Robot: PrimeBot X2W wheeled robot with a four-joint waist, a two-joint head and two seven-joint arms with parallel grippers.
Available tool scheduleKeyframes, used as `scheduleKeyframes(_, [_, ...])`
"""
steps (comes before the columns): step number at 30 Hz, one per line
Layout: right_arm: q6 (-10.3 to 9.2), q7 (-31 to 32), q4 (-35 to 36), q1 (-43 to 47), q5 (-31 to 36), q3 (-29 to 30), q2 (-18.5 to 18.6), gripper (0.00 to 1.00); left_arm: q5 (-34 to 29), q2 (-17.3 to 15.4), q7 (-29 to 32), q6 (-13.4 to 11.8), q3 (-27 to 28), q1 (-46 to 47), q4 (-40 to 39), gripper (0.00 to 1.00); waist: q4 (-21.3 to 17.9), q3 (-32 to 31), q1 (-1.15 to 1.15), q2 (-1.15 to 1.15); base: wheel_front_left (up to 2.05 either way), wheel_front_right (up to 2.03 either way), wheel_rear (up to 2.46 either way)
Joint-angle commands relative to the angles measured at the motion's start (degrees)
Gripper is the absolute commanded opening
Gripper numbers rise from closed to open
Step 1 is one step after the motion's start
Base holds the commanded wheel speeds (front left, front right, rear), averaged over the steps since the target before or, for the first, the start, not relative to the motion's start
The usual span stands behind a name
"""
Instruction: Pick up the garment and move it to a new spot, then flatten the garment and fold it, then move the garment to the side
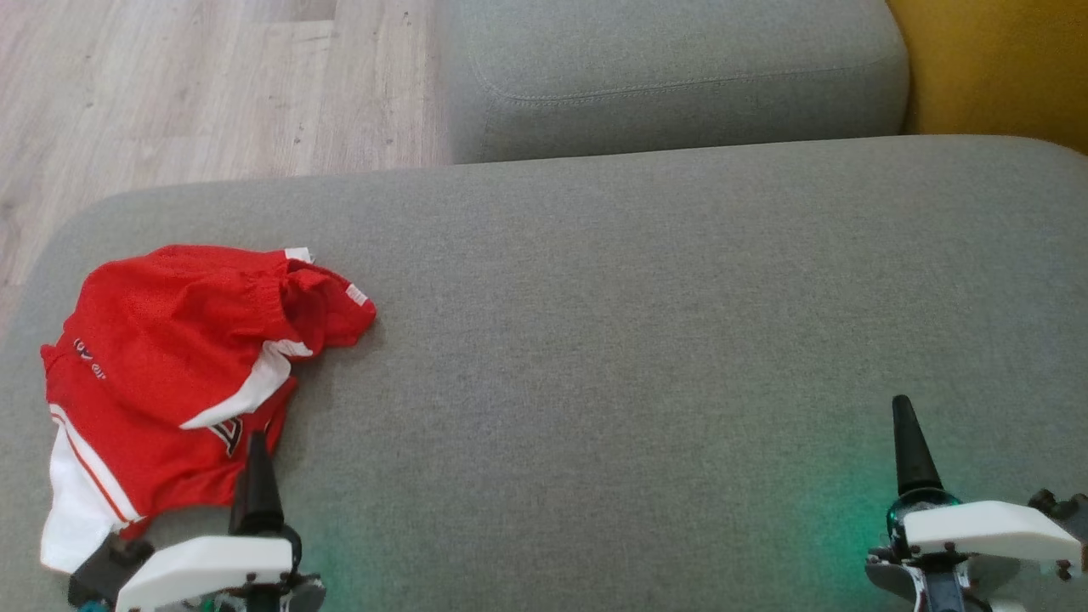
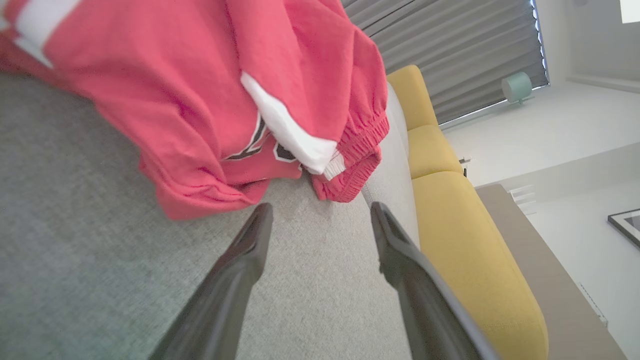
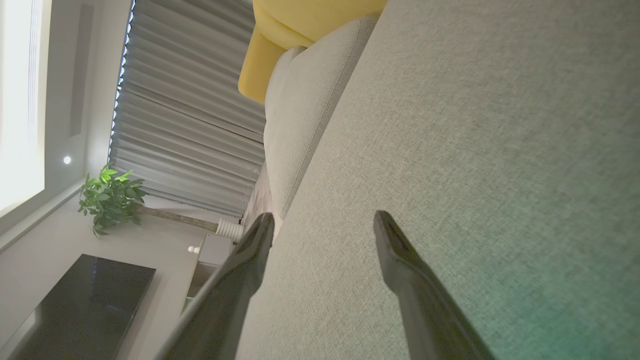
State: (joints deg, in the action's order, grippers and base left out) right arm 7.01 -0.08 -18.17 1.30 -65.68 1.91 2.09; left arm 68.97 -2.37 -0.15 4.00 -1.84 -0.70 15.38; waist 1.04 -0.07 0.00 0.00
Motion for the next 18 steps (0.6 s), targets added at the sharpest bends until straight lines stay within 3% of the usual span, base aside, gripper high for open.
scheduleKeyframes(1, [0.16,-0.51,2.31,-2.53,1.47,-0.81,0.37,1.0,-1.45,-0.29,-0.52,-0.14,0.22,2.94,-2.36,1.0,0.02,0.01,0.0,0.0,0.0,0.0,0.0])
scheduleKeyframes(18, [0.22,-3.38,2.82,-2.79,13.71,-3.99,0.45,1.0,-14.65,-0.33,-3.38,-1.88,-3.07,3.07,-4.96,1.0,0.04,-0.19,0.0,0.0,0.0,0.0,0.0])
